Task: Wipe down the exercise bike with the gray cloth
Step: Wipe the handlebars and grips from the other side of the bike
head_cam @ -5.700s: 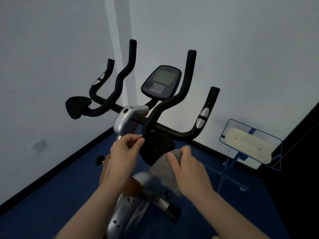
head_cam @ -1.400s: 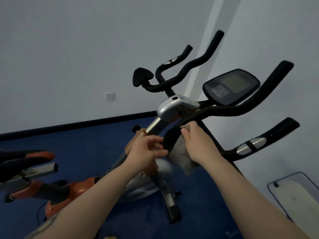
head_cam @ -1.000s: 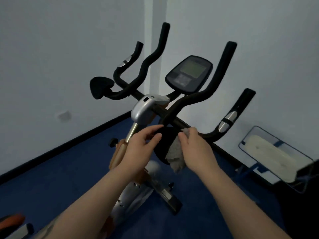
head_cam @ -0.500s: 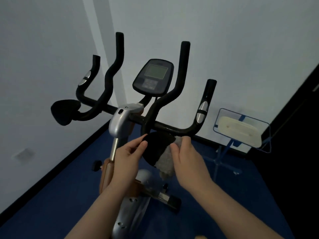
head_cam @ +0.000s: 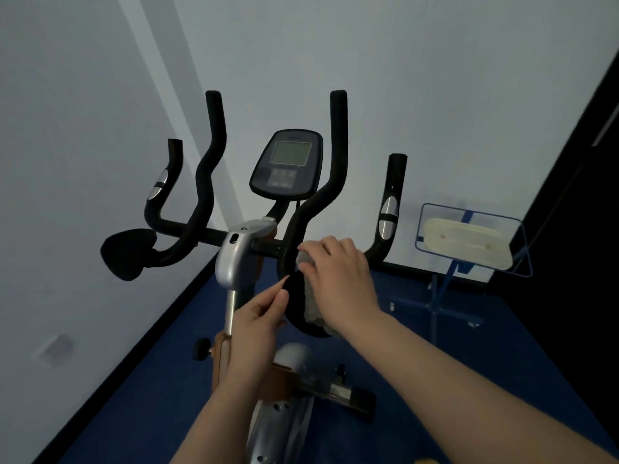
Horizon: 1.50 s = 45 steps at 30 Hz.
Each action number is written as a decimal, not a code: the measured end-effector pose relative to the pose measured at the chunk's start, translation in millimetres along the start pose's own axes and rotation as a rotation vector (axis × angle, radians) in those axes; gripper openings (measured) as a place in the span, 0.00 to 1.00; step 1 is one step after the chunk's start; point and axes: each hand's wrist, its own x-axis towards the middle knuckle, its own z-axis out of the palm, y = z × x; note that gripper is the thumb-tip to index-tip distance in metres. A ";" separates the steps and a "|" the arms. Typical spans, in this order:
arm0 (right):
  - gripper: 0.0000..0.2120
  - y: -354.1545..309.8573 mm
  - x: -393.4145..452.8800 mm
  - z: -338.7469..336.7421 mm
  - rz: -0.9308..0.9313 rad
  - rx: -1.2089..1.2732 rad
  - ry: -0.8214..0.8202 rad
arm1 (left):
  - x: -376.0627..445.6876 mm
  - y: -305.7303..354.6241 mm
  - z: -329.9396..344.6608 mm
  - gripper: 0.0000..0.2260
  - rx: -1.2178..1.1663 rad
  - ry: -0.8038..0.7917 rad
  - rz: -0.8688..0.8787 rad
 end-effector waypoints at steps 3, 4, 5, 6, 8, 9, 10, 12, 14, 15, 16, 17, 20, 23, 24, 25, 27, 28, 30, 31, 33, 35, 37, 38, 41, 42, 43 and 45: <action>0.14 2.3 10.0 -0.2 -0.032 0.023 -0.094 | -2.0 -0.8 1.4 0.10 0.030 0.047 0.032; 0.14 4.8 10.3 -3.0 -0.027 0.064 -0.123 | -2.1 -1.9 1.0 0.09 0.053 0.068 0.050; 0.14 8.3 9.2 -6.1 -0.010 0.110 -0.150 | -1.7 -3.2 -0.6 0.09 0.092 0.089 0.074; 0.14 12.8 6.8 -8.3 0.012 0.146 -0.170 | -0.7 -4.2 -2.9 0.10 0.136 0.106 0.096; 0.14 22.0 -0.5 -11.2 0.081 0.166 -0.191 | 1.5 -5.4 -7.9 0.11 0.189 0.120 0.124; 0.14 24.5 -4.1 -11.7 0.131 0.158 -0.199 | 2.6 -5.8 -10.0 0.12 0.201 0.120 0.134; 0.14 24.9 -6.6 -11.1 0.177 0.138 -0.207 | 3.2 -5.5 -11.5 0.13 0.210 0.119 0.144; 0.14 21.3 -2.8 -8.6 0.216 0.047 -0.223 | 4.4 -3.8 -12.4 0.12 0.213 0.122 0.158; 0.16 14.6 2.5 -7.3 0.220 -0.031 -0.218 | 4.6 -3.5 -12.1 0.10 0.205 0.116 0.139; 0.16 12.9 2.1 -7.9 0.227 -0.027 -0.201 | 3.9 -4.0 -12.2 0.09 0.195 0.114 0.129; 0.15 12.3 -2.2 -8.2 0.234 -0.013 -0.171 | 3.7 -4.5 -13.0 0.08 0.185 0.113 0.122; 0.15 12.2 -11.0 -8.6 0.237 -0.011 -0.136 | 3.9 -4.9 -13.7 0.07 0.180 0.111 0.115; 0.16 15.6 -44.4 -8.8 0.220 -0.050 -0.078 | 4.4 -5.4 -15.3 0.07 0.192 0.101 0.114; 0.16 20.3 -36.7 -10.3 0.224 -0.060 -0.123 | 4.1 -7.0 -15.3 0.09 0.189 0.095 0.123; 0.16 20.0 -24.5 -10.3 0.223 -0.056 -0.163 | 3.5 -7.8 -14.9 0.09 0.184 0.102 0.127; 0.15 18.6 -12.2 -9.5 0.227 -0.035 -0.208 | 3.0 -8.5 -14.1 0.09 0.181 0.111 0.132; 0.14 15.4 2.7 -5.5 0.221 0.035 -0.231 | 1.2 -9.2 -12.9 0.07 0.171 0.124 0.145; 0.13 14.9 3.3 -3.5 0.215 0.046 -0.198 | 1.0 -8.4 -12.9 0.07 0.168 0.122 0.146; 0.13 17.0 -8.0 -3.3 0.197 0.045 -0.127 | 1.4 -7.1 -13.4 0.08 0.172 0.111 0.137; 0.14 19.9 -16.1 -3.7 0.184 0.057 -0.109 | 1.7 -7.1 -13.8 0.09 0.174 0.109 0.132; 0.15 25.3 -29.5 -6.3 0.145 0.075 -0.097 | 1.2 -7.6 -13.6 0.07 0.185 0.114 0.118; 0.16 31.1 -30.6 -7.1 0.076 0.043 -0.099 | -0.4 -10.4 -12.6 0.07 0.186 0.145 0.120; 0.15 31.7 -14.9 -6.0 0.004 0.034 -0.146 | -1.6 -14.7 -11.2 0.09 0.205 0.182 0.122; 0.14 29.1 -2.9 -3.9 -0.019 0.050 -0.186 | -2.6 -16.4 -10.2 0.09 0.226 0.197 0.115; 0.11 19.9 24.8 1.0 -0.056 0.110 -0.321 | -6.9 -17.6 -4.7 0.07 0.256 0.264 0.101; 0.11 21.2 26.9 2.4 -0.068 0.122 -0.335 | -8.7 -16.2 -1.0 0.05 0.275 0.297 0.104; 0.11 25.3 25.3 2.3 -0.094 0.120 -0.332 | -10.3 -14.6 3.1 0.04 0.286 0.329 0.112; 0.11 36.8 18.1 0.7 -0.183 0.086 -0.325 | -14.2 -13.1 12.7 0.08 0.258 0.397 0.149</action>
